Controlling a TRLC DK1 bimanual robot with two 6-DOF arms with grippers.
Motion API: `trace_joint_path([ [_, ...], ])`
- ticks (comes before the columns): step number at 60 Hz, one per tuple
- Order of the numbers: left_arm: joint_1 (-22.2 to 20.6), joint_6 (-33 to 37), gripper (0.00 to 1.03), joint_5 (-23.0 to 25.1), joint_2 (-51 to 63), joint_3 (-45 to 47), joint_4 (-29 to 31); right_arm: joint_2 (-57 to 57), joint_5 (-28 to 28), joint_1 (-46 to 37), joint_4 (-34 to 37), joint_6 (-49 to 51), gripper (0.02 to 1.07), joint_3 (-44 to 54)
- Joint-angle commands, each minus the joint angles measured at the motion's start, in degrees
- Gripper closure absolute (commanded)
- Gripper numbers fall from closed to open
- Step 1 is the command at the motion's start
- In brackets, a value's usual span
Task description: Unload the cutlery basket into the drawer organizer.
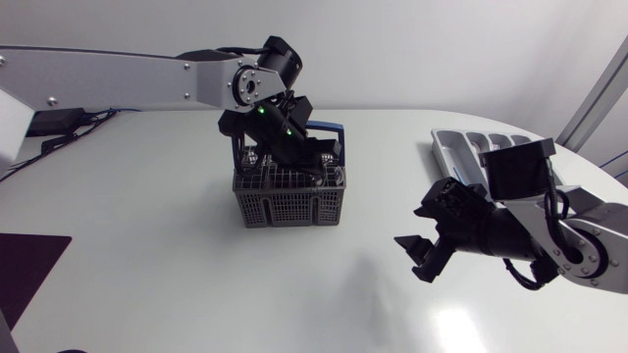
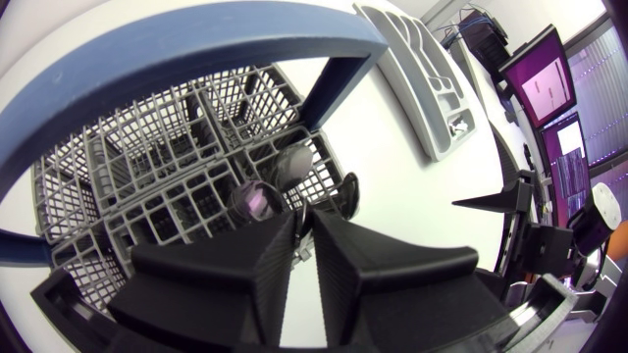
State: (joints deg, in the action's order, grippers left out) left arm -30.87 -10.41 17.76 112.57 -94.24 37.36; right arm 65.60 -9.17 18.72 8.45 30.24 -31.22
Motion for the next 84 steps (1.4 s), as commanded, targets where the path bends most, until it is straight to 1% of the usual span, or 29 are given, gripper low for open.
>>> trace_joint_path([
  [1, 0.37, 0.83, 1.0, 0.08, 1.24, -1.65, -0.19, 0.58, -0.32, 0.35, -0.8, 0.7, 0.24, 1.87],
  [20, 0.55, 0.57, 1.0, 0.52, -1.39, -1.39, 0.69, 0.58, -0.06, 0.88, -0.8, 0.87, 0.24, 1.96],
  [29, 0.9, 0.4, 1.0, 2.28, -2.89, -1.39, 1.31, 0.58, 0.03, 1.05, -0.8, 0.87, 0.24, 2.22],
  [35, 1.25, 0.22, 1.0, 4.65, -4.21, -1.56, 1.83, 0.4, 0.2, 1.41, -0.8, 0.87, 0.24, 2.31],
  [46, 1.34, 0.13, 1.0, 6.15, -5.7, -1.92, 2.27, 0.14, 0.29, 1.85, -0.71, 0.87, 0.24, 2.57],
  [58, 1.25, 0.13, 1.0, 6.24, -6.84, -2.09, 3.24, 0.14, 0.38, 2.11, -0.63, 0.87, 0.24, 2.66],
  [84, 2.04, 0.31, 1.0, 6.67, -10.36, -1.39, 3.42, 0.05, 0.38, 2.29, -0.63, 0.87, 0.24, 2.66],
])
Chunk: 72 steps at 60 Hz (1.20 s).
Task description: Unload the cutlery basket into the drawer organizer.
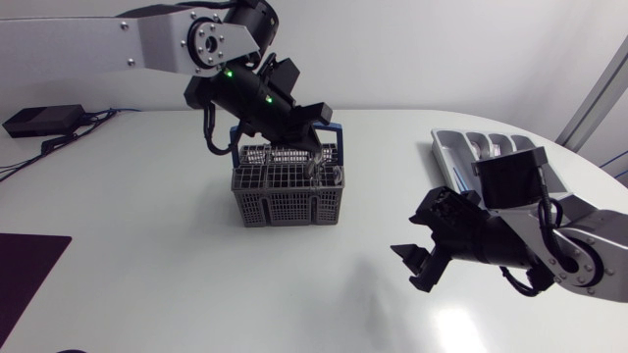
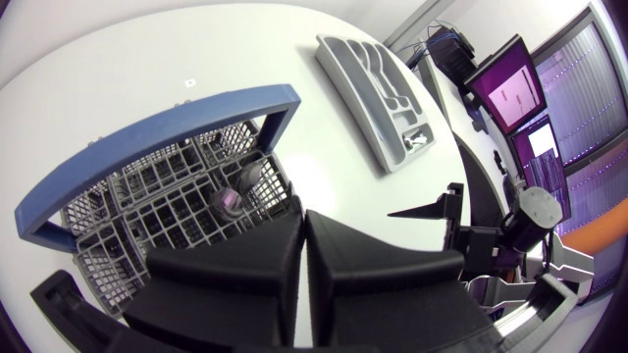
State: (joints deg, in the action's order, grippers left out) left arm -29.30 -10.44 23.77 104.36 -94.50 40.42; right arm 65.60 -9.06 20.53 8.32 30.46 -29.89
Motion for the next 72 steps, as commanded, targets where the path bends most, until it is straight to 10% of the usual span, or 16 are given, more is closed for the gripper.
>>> trace_joint_path([
  [1, 0.47, 0.33, 1.0, 0.75, -2.31, -0.95, 0.36, 0.05, 0.27, 0.47, -0.49, 0.66, 0.24, 1.32],
  [72, -3.92, 5.08, 1.0, 5.32, -25.17, 17.95, 1.59, -12.43, 0.53, 0.47, 7.68, 0.57, 0.24, 2.99],
])
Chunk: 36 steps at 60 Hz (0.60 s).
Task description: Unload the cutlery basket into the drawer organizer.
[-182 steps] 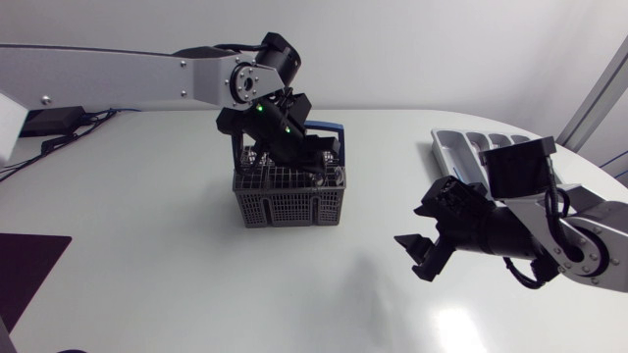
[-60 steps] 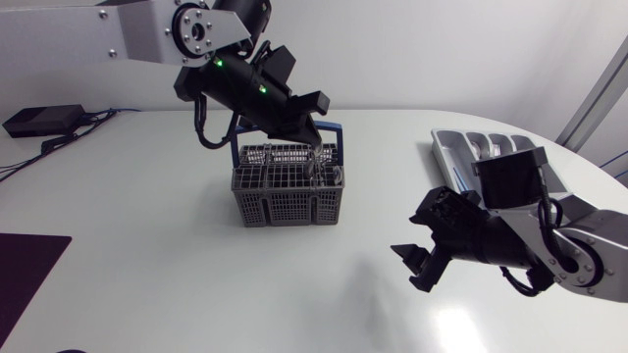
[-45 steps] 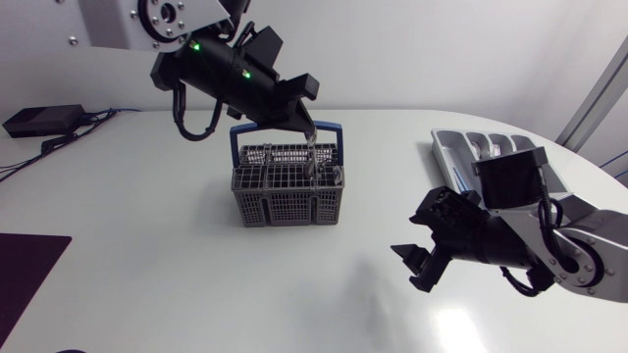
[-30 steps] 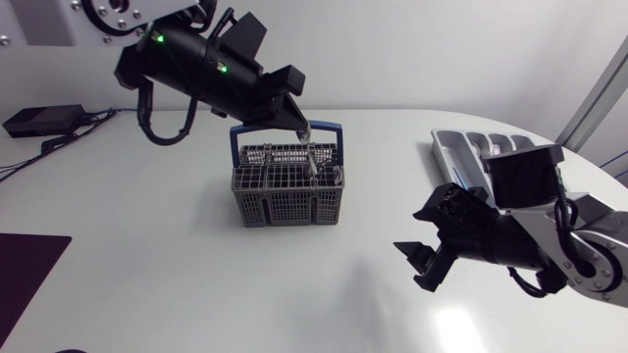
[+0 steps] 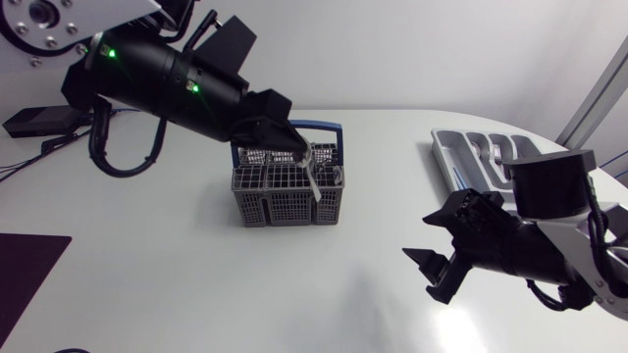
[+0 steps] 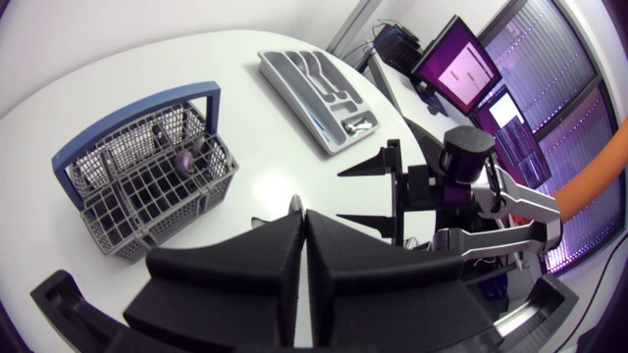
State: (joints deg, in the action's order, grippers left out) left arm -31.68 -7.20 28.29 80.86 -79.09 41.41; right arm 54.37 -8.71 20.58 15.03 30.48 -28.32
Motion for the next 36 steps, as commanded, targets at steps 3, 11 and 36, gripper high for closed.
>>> trace_joint_path([
  [3, -2.16, 2.1, 1.0, 0.8, -1.93, 3.33, 0.6, -1.99, 0.01, 0.43, 1.5, 0.55, 0.24, 1.6],
  [11, -4.44, 2.98, 1.0, 0.8, -2.2, 5.35, 0.52, -3.83, -0.87, -0.1, 3.08, 0.63, 0.24, 1.77],
  [36, -9.28, 5.88, 1.0, 0.89, 0.0, 8.95, -0.01, -9.63, -7.64, -2.91, 10.02, 1.6, 0.24, 1.6],
])
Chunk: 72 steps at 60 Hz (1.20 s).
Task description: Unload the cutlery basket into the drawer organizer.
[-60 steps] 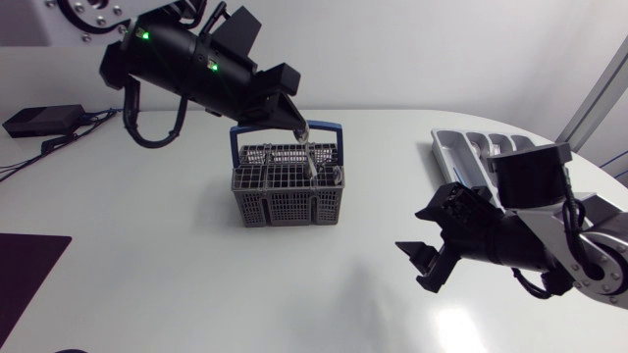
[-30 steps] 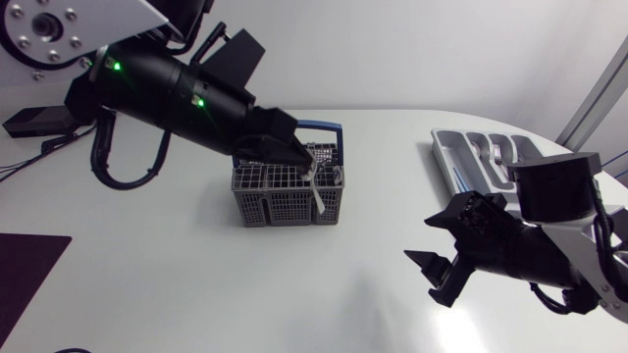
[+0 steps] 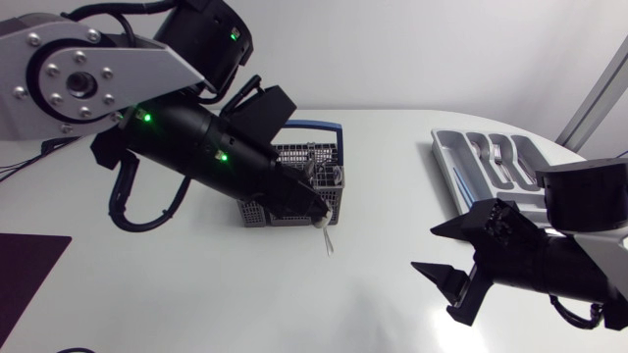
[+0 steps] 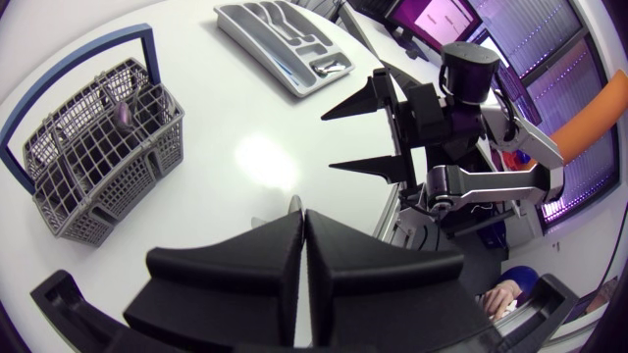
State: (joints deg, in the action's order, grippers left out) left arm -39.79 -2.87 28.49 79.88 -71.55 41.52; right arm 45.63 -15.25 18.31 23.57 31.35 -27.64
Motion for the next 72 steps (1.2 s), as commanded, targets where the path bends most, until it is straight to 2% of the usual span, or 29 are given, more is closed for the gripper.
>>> trace_joint_path([
  [1, -1.25, 1.64, 1.0, 0.69, 1.07, 1.5, -0.12, -0.89, -1.28, -0.64, 1.74, 0.9, 0.24, 0.92],
  [15, -3.89, 2.17, 1.0, 1.48, 4.24, 1.5, -1.53, -1.51, -7.43, -2.75, 4.9, 1.87, 0.24, -0.66],
  [33, -6.44, 2.26, 1.0, 2.97, 8.63, -0.61, -2.76, 0.08, -10.95, -2.75, 5.17, 1.87, 0.24, -1.28],
  [72, -6.88, 2.26, 1.0, 6.67, 13.46, -5.97, -4.69, 10.98, -24.31, -1.34, 5.61, 0.64, 0.25, -8.05],
])
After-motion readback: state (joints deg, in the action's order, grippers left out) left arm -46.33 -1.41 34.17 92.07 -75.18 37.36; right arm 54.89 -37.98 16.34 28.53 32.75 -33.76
